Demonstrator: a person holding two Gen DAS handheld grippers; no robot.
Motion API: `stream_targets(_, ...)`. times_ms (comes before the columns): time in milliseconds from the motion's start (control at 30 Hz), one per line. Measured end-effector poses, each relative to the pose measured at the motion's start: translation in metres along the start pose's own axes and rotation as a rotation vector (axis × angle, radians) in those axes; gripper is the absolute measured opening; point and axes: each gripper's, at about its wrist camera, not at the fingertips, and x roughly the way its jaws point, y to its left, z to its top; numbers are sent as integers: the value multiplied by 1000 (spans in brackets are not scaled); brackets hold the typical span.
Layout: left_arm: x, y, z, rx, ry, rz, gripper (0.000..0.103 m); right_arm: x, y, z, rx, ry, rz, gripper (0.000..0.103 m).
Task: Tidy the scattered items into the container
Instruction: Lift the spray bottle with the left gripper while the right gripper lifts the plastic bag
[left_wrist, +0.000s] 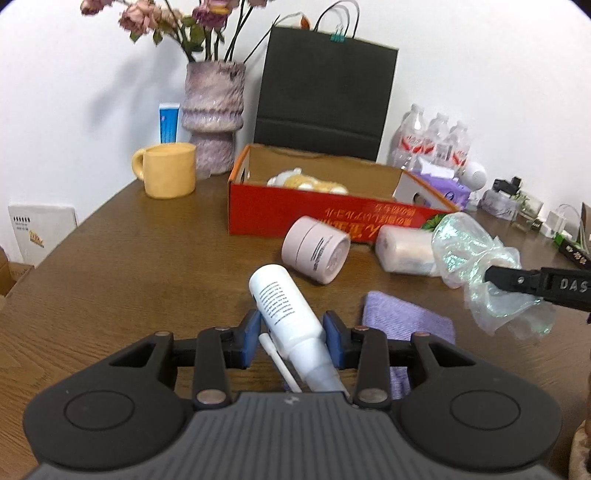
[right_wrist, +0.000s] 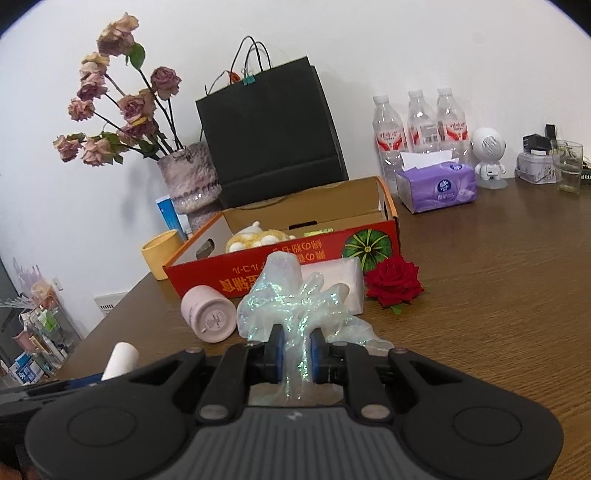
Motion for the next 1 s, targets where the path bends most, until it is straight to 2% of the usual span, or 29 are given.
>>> stream_targets(267,-27,-3,9,3,-26,-50,38,-17,2,1,29,16,-12,12)
stream_targets(567,-57,-13,0,-3,-48,-111,38,-48,11,-1,35,-24,-13,12)
stream_targets(833,-87,-22,0,28,-105,-132,38,-73,19,-4,37,-46,-12,12)
stream_targets(1000,-96,-21,-3,15,-123,-119,38,-86,27,-4,20,-53,-17,12)
